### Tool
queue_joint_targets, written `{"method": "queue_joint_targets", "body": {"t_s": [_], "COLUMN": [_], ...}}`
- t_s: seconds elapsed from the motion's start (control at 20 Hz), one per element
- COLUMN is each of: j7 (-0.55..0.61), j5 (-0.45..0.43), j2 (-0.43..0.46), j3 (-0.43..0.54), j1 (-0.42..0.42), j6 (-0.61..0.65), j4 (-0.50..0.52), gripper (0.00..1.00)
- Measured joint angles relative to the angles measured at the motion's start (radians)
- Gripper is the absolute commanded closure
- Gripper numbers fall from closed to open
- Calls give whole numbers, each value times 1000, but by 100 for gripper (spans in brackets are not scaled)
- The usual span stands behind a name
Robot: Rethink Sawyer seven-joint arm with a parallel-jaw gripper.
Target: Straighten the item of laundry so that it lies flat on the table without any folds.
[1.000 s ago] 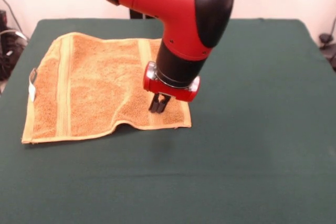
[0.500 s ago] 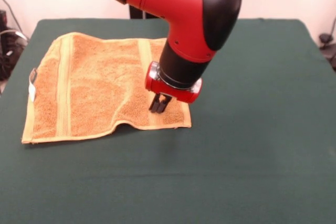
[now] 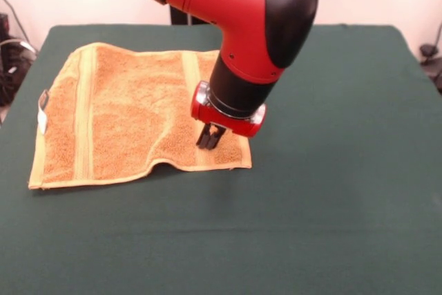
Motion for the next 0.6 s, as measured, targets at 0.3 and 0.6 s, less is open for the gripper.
{"method": "queue_joint_targets", "body": {"t_s": [0.3,0.6], "j7": [0,0], "j5": [47,99], "j2": [15,37], "j3": [-29,-68], "j1": [15,37], "j6": [0,-1], "j4": [0,-1], "gripper": [100,100]}}
